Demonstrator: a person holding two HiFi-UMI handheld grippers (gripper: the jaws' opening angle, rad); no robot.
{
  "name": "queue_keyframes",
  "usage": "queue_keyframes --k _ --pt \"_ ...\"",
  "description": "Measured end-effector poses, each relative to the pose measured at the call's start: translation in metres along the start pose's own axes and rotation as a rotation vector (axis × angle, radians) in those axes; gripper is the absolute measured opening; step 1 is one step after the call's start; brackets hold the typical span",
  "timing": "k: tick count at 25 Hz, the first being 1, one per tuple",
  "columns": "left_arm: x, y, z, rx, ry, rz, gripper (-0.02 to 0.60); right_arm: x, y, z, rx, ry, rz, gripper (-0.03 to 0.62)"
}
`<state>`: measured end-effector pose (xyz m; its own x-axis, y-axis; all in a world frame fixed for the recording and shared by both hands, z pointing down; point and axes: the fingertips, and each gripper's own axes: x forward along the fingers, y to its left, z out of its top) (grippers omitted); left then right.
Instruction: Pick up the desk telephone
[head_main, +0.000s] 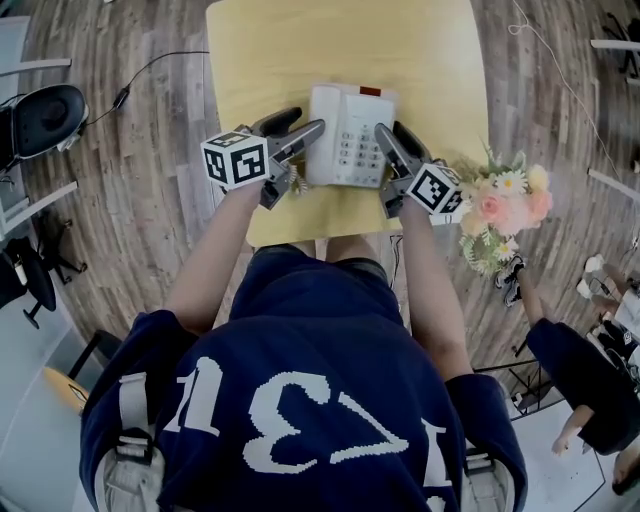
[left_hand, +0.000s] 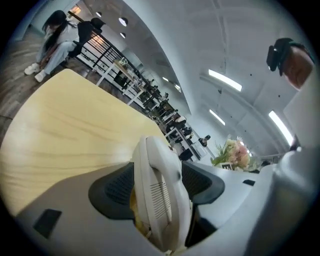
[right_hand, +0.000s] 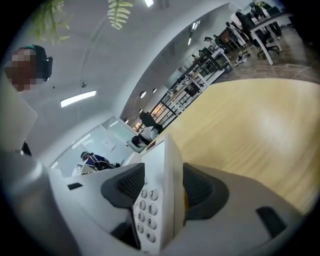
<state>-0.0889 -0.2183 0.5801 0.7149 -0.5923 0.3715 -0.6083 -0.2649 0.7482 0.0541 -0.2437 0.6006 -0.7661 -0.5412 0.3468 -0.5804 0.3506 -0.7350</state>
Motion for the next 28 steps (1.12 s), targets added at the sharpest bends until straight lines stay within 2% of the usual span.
queue_keyframes --k 2,4,6,10,13,20,24,28 --pt "0.002 0.001 -0.006 0.009 0.045 0.003 0.295 0.004 0.002 0.000 0.030 0.019 0.041 0.225" --pt "0.004 0.003 -0.009 -0.025 0.070 -0.009 0.297 0.007 0.002 -0.002 0.049 0.044 0.056 0.225" --pt "0.005 0.003 -0.013 -0.050 0.101 -0.034 0.298 0.006 0.002 -0.006 0.065 0.054 0.053 0.225" --pt "0.013 -0.004 -0.020 -0.039 0.149 -0.058 0.309 0.005 0.000 -0.008 0.083 0.041 0.011 0.221" --pt "0.011 -0.003 -0.019 -0.041 0.138 -0.061 0.308 0.005 -0.003 -0.008 0.106 0.040 -0.002 0.183" --pt "0.006 -0.006 -0.019 -0.031 0.089 -0.035 0.305 0.001 -0.001 -0.008 0.093 0.017 -0.020 0.178" --pt "-0.004 -0.011 -0.021 -0.019 0.041 -0.032 0.299 -0.002 0.009 -0.007 0.063 -0.011 0.006 0.175" --pt "-0.017 -0.005 -0.016 -0.033 -0.006 -0.022 0.291 0.005 0.014 -0.015 0.073 0.006 0.002 0.170"
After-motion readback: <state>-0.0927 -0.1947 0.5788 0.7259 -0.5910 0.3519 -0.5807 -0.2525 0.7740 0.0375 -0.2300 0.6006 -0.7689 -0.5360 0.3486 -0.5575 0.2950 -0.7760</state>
